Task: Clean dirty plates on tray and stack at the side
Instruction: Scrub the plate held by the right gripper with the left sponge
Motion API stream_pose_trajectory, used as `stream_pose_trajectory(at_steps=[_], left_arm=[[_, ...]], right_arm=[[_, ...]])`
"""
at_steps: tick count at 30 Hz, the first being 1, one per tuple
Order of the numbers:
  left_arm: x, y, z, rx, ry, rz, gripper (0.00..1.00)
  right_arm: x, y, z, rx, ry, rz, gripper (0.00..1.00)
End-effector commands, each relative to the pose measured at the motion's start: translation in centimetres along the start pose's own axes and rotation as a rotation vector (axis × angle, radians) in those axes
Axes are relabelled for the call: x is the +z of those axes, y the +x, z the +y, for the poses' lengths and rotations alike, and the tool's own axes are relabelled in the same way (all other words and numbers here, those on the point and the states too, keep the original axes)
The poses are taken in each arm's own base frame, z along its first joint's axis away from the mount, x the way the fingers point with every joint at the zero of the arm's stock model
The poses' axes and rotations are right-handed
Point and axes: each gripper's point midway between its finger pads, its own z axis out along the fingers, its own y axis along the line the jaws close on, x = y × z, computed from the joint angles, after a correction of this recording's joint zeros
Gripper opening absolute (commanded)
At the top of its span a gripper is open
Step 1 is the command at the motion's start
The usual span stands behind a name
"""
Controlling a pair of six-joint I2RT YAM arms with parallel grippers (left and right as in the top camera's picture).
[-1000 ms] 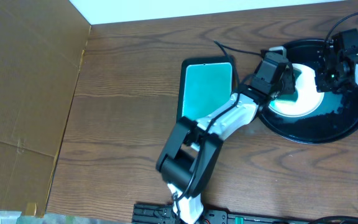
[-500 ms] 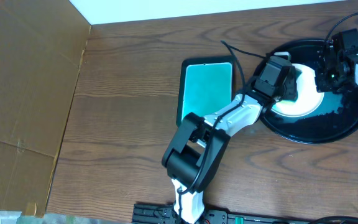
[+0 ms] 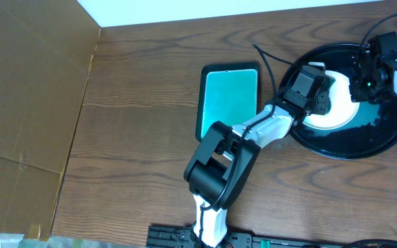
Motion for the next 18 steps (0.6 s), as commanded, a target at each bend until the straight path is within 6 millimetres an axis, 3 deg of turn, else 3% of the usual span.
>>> stream_pose_trajectory(at_steps=[1,5,6,9,11,14,18], left_arm=[[1.1,1.7,0.1,0.022,-0.014,0.042,0.24],[1.8,2.8,-0.2,0.032,-0.014,0.065,0.23],[2.0,3.1,-0.1,0.034,-0.016,0.074,0.15],[2.2,3.4,0.3,0.033,-0.035,0.076,0.07],[2.2,3.1,1.5,0.032,-0.102,0.059,0.07],[1.2,1.9,5.7,0.039,-0.343,-0.012,0.07],[-0.4,0.3,7.9,0.034,-0.458,-0.067,0.07]], right_arm=[[0.9,0.7,-0.2,0.001,0.014,0.031,0.02],[0.9,0.7,-0.2,0.001,0.014,0.032,0.01],[0.9,0.7,-0.2,0.001,0.014,0.033,0.01],[0.9,0.8,-0.2,0.002,0.014,0.036,0.01],[0.9,0.8,-0.2,0.002,0.015,0.037,0.01],[0.9,1.0,-0.2,0.002,0.015,0.041,0.01],[0.9,1.1,-0.2,0.004,0.016,0.049,0.01]])
